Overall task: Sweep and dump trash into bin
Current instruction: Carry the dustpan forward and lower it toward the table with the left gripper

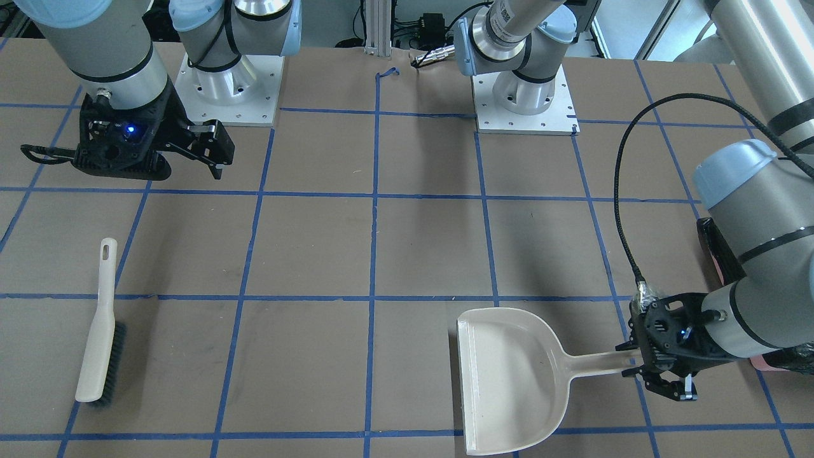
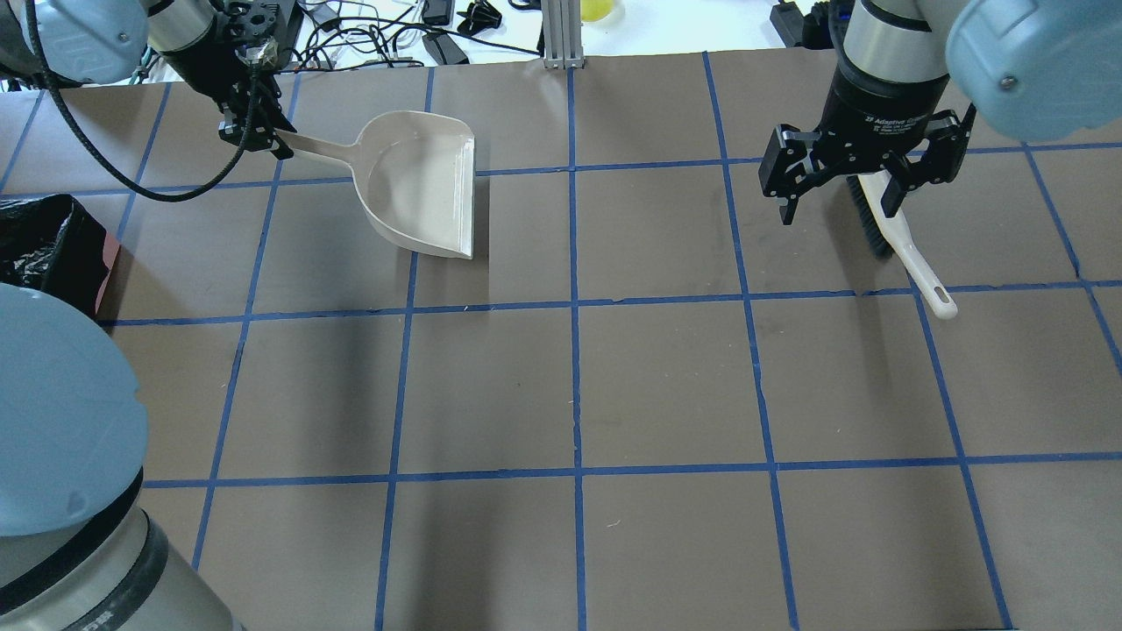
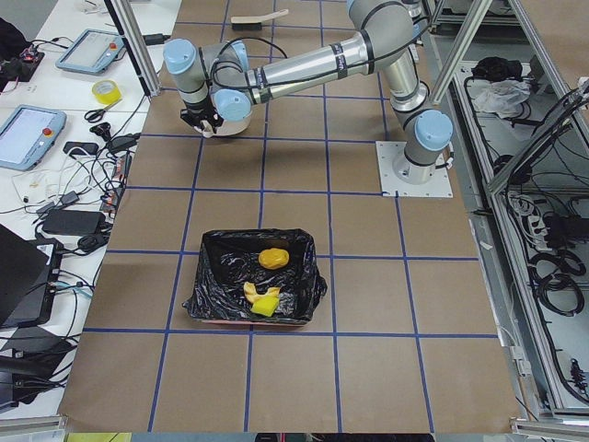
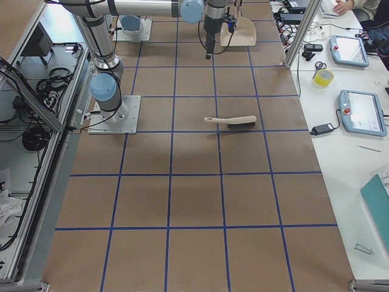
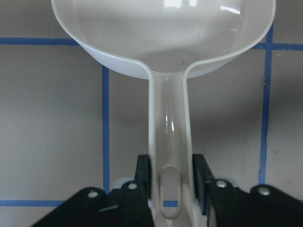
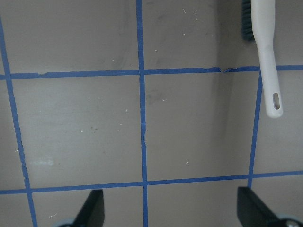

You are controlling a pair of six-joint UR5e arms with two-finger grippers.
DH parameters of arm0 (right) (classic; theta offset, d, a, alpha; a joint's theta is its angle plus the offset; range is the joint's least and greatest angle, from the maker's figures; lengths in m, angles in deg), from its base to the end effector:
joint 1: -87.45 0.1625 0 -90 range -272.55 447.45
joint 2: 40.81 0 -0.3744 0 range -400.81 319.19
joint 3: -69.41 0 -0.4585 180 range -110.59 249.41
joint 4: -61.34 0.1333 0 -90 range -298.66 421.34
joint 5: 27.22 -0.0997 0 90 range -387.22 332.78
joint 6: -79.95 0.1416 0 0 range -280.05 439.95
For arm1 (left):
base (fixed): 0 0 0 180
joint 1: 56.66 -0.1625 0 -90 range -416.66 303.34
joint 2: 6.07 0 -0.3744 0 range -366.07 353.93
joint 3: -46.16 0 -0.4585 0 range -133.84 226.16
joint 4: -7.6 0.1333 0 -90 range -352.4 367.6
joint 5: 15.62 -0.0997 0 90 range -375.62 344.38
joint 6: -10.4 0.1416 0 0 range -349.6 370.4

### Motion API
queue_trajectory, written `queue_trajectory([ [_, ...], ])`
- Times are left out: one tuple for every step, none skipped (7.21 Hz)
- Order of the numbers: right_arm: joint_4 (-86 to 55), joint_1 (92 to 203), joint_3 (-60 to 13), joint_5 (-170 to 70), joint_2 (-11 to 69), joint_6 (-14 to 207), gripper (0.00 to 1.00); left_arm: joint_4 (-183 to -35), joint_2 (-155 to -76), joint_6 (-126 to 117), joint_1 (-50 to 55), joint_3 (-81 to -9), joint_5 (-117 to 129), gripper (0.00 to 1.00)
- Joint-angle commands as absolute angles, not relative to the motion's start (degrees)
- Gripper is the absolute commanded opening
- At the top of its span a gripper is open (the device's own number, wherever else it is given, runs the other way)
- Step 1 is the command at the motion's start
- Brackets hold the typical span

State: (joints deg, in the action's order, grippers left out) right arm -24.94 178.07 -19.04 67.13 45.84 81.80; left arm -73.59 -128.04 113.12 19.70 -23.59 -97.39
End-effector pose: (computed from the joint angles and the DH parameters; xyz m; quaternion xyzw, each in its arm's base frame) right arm 0.1287 -0.5644 0.3717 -0.0089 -0.9981 -0.0473 0.0389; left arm 0.0252 -0.7550 0.2420 -0.6981 -0.7120 0.0476 0.0593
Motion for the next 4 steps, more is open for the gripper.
queue_trajectory([
  [-25.1,178.1,-19.1,67.8,45.8,81.8,1.00,-73.4,-128.2,113.4,19.5,-23.6,-97.2,0.00],
  [-25.1,178.1,-19.1,67.8,45.8,81.8,1.00,-73.4,-128.3,113.4,19.5,-23.6,-97.3,0.00],
  [-25.1,178.1,-19.1,67.8,45.8,81.9,1.00,-73.4,-128.5,113.4,19.5,-23.5,-97.2,0.00],
  [-25.1,178.1,-19.1,67.8,45.8,81.8,1.00,-73.4,-128.7,113.2,19.5,-23.6,-97.2,0.00],
])
